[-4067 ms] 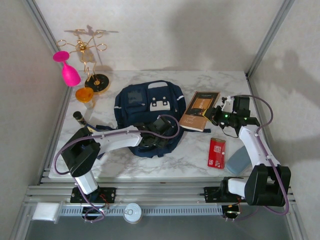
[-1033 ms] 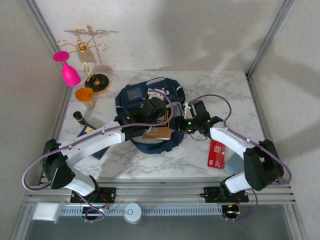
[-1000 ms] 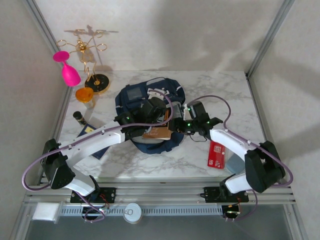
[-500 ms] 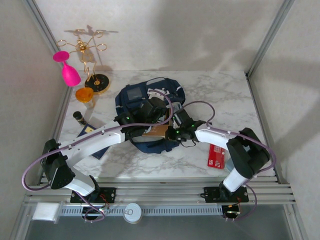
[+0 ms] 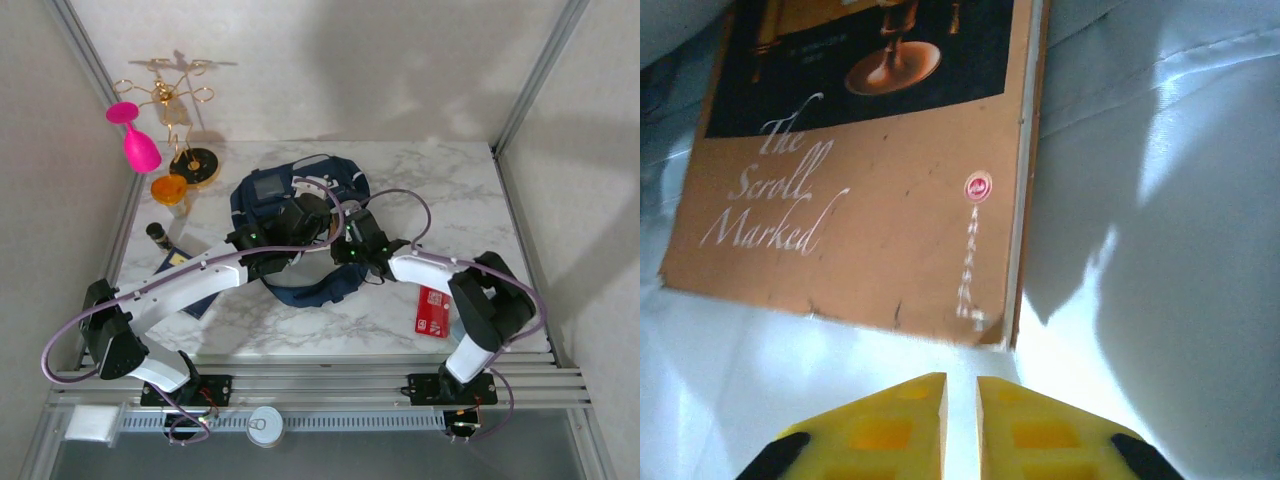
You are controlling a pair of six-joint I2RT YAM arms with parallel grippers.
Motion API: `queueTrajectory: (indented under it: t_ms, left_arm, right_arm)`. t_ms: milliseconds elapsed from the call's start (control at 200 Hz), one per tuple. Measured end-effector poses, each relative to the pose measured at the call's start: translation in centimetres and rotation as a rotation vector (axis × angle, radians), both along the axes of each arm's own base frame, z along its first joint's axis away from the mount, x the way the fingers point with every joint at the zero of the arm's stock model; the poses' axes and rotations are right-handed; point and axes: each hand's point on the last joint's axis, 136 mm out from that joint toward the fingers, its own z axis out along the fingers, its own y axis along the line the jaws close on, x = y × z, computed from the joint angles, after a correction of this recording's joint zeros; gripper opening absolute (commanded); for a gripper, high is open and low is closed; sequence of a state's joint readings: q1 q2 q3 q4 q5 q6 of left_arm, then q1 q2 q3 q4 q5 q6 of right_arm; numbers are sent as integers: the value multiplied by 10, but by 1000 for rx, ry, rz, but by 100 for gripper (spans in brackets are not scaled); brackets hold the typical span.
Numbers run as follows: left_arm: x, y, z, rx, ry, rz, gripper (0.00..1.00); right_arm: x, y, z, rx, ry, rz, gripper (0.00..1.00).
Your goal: Pack the student bag
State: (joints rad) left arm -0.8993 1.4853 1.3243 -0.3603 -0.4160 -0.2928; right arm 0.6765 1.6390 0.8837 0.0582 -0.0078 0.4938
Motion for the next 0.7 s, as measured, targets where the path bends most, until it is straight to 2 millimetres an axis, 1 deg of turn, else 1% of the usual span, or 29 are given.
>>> queueTrajectory:
  t_ms: [80, 170, 280, 370, 481, 561, 616, 701]
  left_arm:
    - [0, 0, 0, -2, 0, -1, 0]
    - [0, -1, 1, -6, 0, -3, 0]
    - [0, -2, 0, -12, 3, -5, 0]
    - [-1, -4, 0, -21, 10, -13, 0]
    - [-2, -4, -1, -32, 15, -11, 0]
    - [-1, -5, 0, -39, 16, -7, 0]
    - [-1, -4, 0, -42, 17, -4, 0]
    - [-1, -4, 0, -48, 18, 1, 0]
  right_arm:
    - [-9, -2, -2, 27, 9, 2, 11]
    - [-17, -1, -16, 43, 48, 8, 6]
    - [-14, 2, -31, 46, 68, -6, 2]
    - [-3, 10, -34, 55, 55, -12, 1]
    - [25, 24, -27, 77, -7, -35, 0]
    - [42, 29, -25, 81, -54, -60, 0]
    - [46, 28, -24, 81, -74, -71, 1]
    - [43, 24, -21, 97, -102, -71, 6]
